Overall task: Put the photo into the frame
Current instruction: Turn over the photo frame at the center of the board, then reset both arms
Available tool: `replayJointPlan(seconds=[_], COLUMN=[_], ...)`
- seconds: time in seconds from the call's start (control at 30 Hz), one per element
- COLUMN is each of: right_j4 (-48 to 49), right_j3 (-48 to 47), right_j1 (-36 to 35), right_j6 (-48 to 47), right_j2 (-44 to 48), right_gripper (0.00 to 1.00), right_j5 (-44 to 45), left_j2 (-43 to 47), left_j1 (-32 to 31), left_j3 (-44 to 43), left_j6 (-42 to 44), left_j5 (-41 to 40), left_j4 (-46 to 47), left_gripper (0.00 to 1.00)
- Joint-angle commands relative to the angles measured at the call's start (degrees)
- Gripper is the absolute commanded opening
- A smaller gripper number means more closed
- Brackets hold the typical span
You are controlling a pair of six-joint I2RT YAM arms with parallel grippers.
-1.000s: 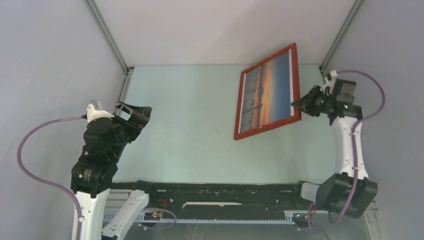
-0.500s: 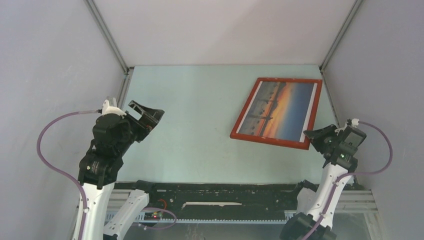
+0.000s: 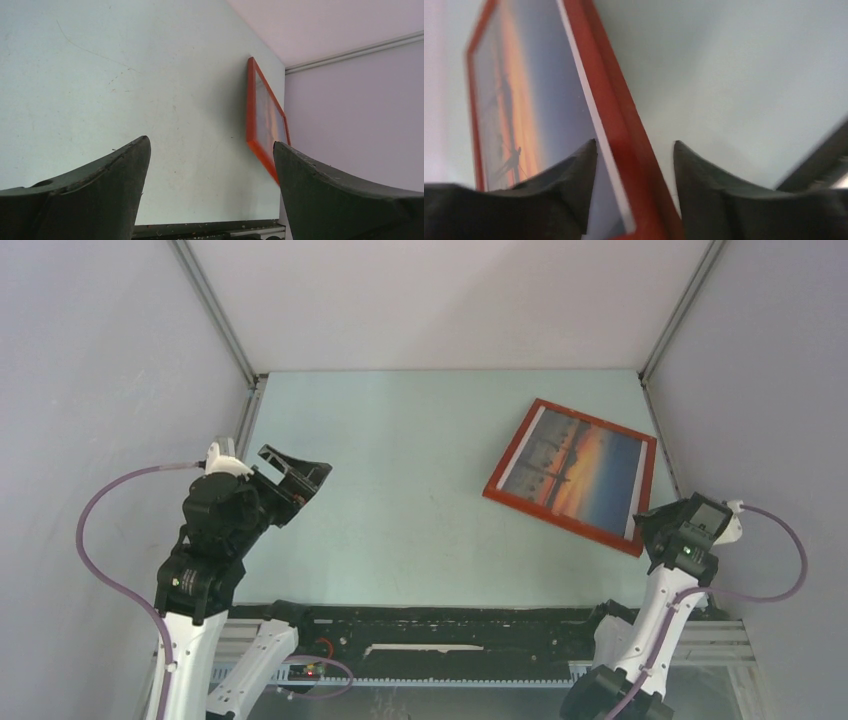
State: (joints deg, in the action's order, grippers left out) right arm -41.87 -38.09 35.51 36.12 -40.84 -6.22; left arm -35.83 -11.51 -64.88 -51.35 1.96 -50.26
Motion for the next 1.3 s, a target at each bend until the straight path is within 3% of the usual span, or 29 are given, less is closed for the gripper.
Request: replayJointPlan(seconds=[0.0,0.07,0.23,0.33,0.53,0.8,1.0,1.27], right_j4=[-5.99,-7.36,-11.37,-14.76,-7.99,-0.49,3.68,5.38], right_j3=[-4.83,-8.75,-21.91,-31.61,-36.4,-42.57,-46.9,-46.32], right_j1=[-0.28,-3.51,-16.98,-28.15,-43.66,-47.24,-47.01,-46.31], right_j6=[-2.16,-4.36,-8.56,-10.93,-11.91,-14.74,-16.2,-15.37], right_j2=[0.01,0.42,0.05,-2.03,0.64,6.38,12.53,16.19], right_gripper=[0.82,0.98,1.0,1.0,1.0,1.0,1.0,1.0], right_j5=[12.99,16.73,19.02,15.49,-2.6,-18.01,-13.98,-8.31], left_j2=[0.28,0.07,0.0,0.09,0.72,3.98,7.05,8.39], left_j1=[-0.28,-0.29,-0.24,-0.27,-0.24,-0.24,-0.26,-0.27], left_j3=[0.48,0.38,0.01,-2.02,-5.73,-8.77,-10.7,-14.28], left_j6=[1.93,3.62,9.56,11.77,13.47,15.41,17.95,21.21], left_j5=[1.1,2.32,9.69,10.36,8.37,6.55,3.11,-0.05], left_j4=[1.63,2.32,7.63,9.1,13.4,23.91,27.39,24.15], left_gripper=[1.0,1.0,1.0,1.0,1.0,1.0,1.0,1.0])
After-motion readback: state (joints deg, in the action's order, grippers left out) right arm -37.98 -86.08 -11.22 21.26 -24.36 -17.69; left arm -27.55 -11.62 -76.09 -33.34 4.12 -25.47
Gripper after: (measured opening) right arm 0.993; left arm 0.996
